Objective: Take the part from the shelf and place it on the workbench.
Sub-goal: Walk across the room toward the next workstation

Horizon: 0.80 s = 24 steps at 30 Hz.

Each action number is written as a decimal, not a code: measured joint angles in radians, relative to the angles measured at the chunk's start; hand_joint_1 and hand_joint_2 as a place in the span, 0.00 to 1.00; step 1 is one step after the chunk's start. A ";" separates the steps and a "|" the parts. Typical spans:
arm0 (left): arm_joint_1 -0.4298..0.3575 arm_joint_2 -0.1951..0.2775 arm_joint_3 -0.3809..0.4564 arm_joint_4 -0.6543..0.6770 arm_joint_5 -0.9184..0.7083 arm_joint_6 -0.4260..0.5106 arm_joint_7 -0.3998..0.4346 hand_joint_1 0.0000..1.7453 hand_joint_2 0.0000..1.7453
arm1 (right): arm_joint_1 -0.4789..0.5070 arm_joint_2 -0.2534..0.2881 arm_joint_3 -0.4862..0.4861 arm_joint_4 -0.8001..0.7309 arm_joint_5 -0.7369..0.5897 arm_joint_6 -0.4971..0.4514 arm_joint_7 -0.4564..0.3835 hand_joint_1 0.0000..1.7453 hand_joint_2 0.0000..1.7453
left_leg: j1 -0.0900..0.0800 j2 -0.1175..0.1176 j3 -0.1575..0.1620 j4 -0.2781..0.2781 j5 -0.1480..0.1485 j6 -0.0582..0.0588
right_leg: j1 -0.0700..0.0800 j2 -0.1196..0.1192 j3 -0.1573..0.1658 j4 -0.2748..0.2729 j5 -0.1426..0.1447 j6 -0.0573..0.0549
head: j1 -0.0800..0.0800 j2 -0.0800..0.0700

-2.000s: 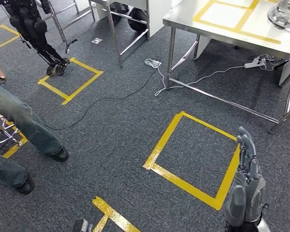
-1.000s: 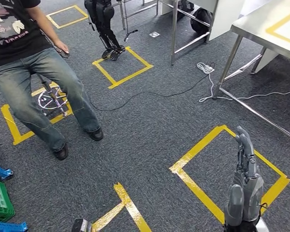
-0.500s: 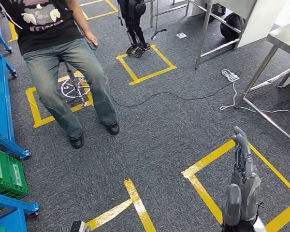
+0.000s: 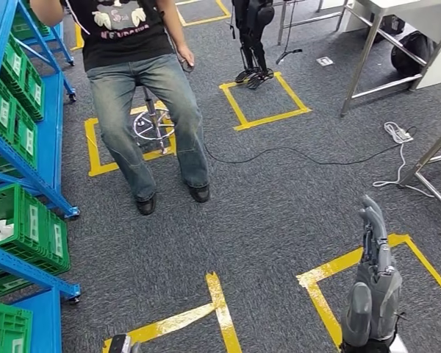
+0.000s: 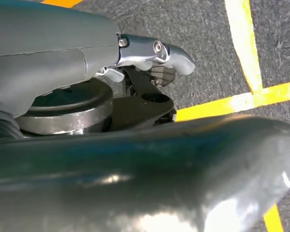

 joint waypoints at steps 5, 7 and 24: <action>-0.001 -0.001 0.000 0.000 0.000 0.000 0.000 0.00 0.00 | 0.003 0.000 0.000 0.000 0.000 -0.003 -0.001 0.00 0.00 | 0.005 0.099 -0.127 0.263 -0.118 -0.020 | 0.005 -0.067 0.012 -0.005 -0.007 -0.016 | -0.010 0.000; 0.000 -0.001 0.000 0.000 0.000 0.000 0.000 0.00 0.00 | 0.003 0.000 0.000 0.000 0.000 -0.005 -0.001 0.00 0.00 | 0.007 0.105 -0.119 0.246 -0.085 -0.020 | 0.005 -0.092 0.017 -0.005 -0.011 -0.016 | -0.010 0.000; -0.001 -0.001 0.000 0.001 0.000 0.000 0.000 0.00 0.00 | 0.004 0.000 -0.002 -0.003 0.000 -0.007 -0.001 0.00 0.00 | -0.004 0.042 0.020 -0.022 0.012 0.033 | 0.004 -0.015 -0.068 0.132 -0.038 0.021 | 0.001 0.000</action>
